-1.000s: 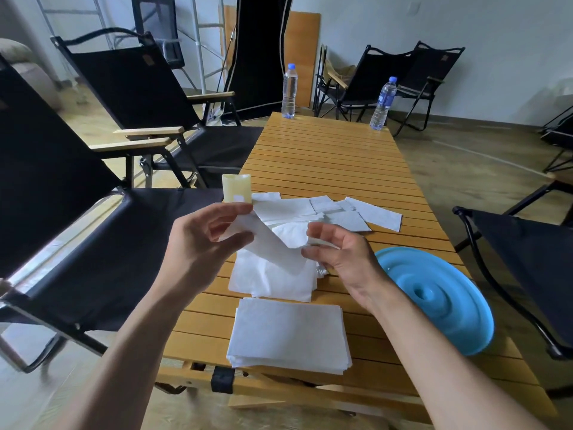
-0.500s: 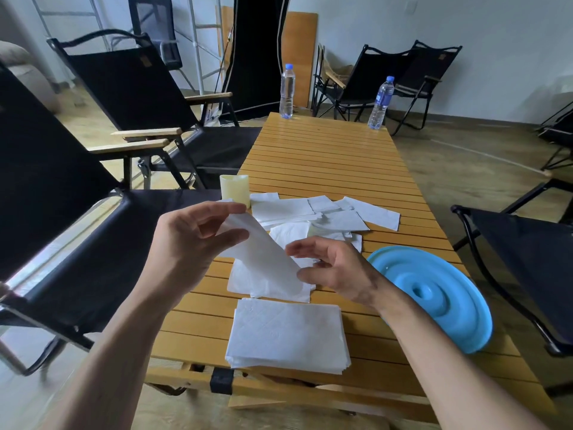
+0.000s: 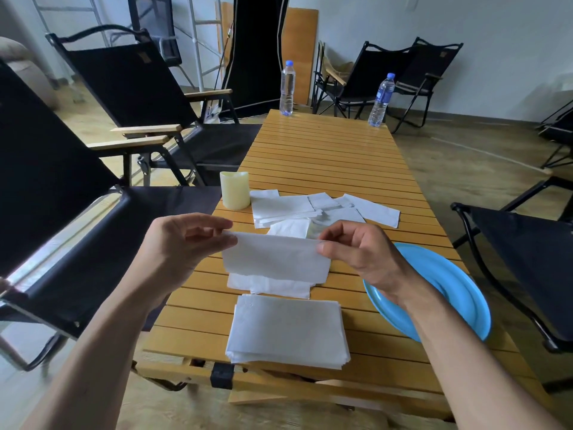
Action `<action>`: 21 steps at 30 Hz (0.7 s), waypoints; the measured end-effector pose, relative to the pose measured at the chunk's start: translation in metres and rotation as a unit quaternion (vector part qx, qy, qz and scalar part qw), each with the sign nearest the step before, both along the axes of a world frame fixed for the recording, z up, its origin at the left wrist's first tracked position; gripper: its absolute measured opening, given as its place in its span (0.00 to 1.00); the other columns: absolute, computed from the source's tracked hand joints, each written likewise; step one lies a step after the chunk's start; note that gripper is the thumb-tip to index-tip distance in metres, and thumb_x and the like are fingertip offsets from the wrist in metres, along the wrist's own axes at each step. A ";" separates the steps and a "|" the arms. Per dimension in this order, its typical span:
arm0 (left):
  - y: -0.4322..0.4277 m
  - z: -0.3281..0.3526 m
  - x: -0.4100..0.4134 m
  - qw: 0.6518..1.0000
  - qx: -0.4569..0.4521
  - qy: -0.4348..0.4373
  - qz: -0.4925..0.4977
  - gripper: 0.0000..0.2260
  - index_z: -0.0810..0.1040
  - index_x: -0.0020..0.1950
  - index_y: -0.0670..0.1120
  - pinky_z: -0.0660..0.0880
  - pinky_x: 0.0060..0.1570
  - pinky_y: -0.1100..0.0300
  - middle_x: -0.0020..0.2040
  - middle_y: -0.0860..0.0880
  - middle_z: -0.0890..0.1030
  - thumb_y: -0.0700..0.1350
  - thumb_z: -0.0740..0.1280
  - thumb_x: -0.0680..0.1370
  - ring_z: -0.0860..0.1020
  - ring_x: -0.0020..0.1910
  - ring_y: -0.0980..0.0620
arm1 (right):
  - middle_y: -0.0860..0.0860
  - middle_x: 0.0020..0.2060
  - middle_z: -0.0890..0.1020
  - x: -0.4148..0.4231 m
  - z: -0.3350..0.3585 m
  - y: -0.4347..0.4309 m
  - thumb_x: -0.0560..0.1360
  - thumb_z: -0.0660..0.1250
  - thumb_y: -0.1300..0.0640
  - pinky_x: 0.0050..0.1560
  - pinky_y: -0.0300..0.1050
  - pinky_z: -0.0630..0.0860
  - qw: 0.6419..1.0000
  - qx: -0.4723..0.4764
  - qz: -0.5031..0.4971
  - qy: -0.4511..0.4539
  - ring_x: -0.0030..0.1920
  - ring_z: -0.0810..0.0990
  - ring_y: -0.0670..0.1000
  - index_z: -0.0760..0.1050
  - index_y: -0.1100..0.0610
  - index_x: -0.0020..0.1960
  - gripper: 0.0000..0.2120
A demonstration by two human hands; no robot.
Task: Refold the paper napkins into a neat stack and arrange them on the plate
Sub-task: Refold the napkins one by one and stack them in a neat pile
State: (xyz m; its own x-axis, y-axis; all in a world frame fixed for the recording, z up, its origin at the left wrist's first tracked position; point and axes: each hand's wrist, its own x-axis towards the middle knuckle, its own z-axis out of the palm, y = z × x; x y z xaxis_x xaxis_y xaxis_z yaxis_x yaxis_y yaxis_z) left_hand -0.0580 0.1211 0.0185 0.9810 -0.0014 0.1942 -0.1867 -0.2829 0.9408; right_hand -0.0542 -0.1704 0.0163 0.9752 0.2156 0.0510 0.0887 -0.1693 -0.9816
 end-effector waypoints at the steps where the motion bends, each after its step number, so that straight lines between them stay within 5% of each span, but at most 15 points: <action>1: 0.001 -0.001 0.000 1.000 0.013 0.007 0.001 0.10 0.87 0.45 0.55 0.75 0.36 0.74 0.42 0.52 0.87 0.52 0.78 0.65 0.84 0.40 0.58 | 0.49 0.37 0.84 -0.002 0.002 -0.001 0.68 0.77 0.53 0.45 0.41 0.75 1.000 -0.002 -0.001 0.000 0.40 0.78 0.47 0.84 0.50 0.41 0.03; 6: 0.002 0.001 -0.002 0.997 0.056 0.035 -0.033 0.07 0.86 0.43 0.55 0.72 0.31 0.75 0.38 0.55 0.86 0.53 0.76 0.67 0.80 0.34 0.64 | 0.50 0.36 0.84 -0.009 0.010 -0.005 0.74 0.74 0.63 0.39 0.38 0.77 1.000 -0.001 -0.004 0.014 0.37 0.79 0.47 0.82 0.57 0.45 0.02; 12: 0.011 0.003 -0.009 0.955 0.055 0.240 -0.166 0.12 0.87 0.45 0.50 0.70 0.36 0.60 0.45 0.45 0.87 0.56 0.74 0.68 0.83 0.39 0.57 | 0.55 0.36 0.84 -0.023 0.016 -0.021 0.71 0.77 0.62 0.34 0.40 0.78 0.983 -0.065 0.073 0.157 0.34 0.82 0.51 0.81 0.61 0.47 0.07; 16: -0.002 -0.016 -0.006 0.934 0.153 0.287 -0.147 0.03 0.87 0.43 0.56 0.70 0.34 0.62 0.40 0.50 0.87 0.52 0.73 0.75 0.82 0.34 0.60 | 0.56 0.36 0.84 -0.027 0.007 -0.020 0.72 0.76 0.64 0.33 0.40 0.79 0.957 -0.143 0.100 0.230 0.35 0.85 0.51 0.79 0.64 0.49 0.09; 21: -0.014 -0.035 -0.001 0.923 0.205 0.301 -0.124 0.06 0.87 0.42 0.51 0.68 0.31 0.62 0.36 0.49 0.86 0.52 0.75 0.74 0.77 0.33 0.55 | 0.55 0.34 0.85 -0.022 -0.007 -0.016 0.71 0.77 0.63 0.29 0.38 0.76 0.934 -0.256 0.073 0.237 0.35 0.85 0.50 0.78 0.62 0.48 0.10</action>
